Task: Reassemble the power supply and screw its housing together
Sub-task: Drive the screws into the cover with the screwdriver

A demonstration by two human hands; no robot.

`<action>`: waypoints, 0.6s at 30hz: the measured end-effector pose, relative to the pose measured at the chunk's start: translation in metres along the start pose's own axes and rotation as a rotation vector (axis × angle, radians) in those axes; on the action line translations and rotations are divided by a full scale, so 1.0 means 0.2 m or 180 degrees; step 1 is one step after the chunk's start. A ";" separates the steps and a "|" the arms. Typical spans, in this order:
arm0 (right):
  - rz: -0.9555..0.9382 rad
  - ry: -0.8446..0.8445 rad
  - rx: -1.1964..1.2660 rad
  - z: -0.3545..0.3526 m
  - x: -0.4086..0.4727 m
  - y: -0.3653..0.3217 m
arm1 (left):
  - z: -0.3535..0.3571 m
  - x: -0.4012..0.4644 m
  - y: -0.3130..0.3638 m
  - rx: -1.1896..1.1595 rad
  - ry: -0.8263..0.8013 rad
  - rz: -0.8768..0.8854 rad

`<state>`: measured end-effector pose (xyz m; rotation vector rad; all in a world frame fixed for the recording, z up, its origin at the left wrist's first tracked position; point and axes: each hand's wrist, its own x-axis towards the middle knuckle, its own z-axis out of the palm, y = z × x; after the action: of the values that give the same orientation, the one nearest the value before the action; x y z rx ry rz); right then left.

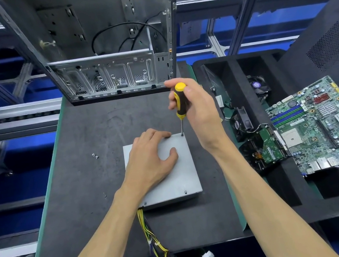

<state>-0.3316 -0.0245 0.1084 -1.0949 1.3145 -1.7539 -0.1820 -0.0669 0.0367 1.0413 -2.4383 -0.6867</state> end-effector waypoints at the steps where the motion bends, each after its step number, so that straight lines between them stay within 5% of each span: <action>1: -0.0013 0.0017 0.0000 0.00 0.00 0.00 | 0.00 0.00 0.00 -0.0006 0.0004 -0.0001; 18: -0.0036 0.0084 0.0130 0.00 -0.03 0.02 | 0.00 0.00 0.00 0.0025 0.0033 0.0016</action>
<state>-0.3294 -0.0205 0.1033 -1.0618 1.2852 -1.8013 -0.1821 -0.0662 0.0371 1.0387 -2.4360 -0.6691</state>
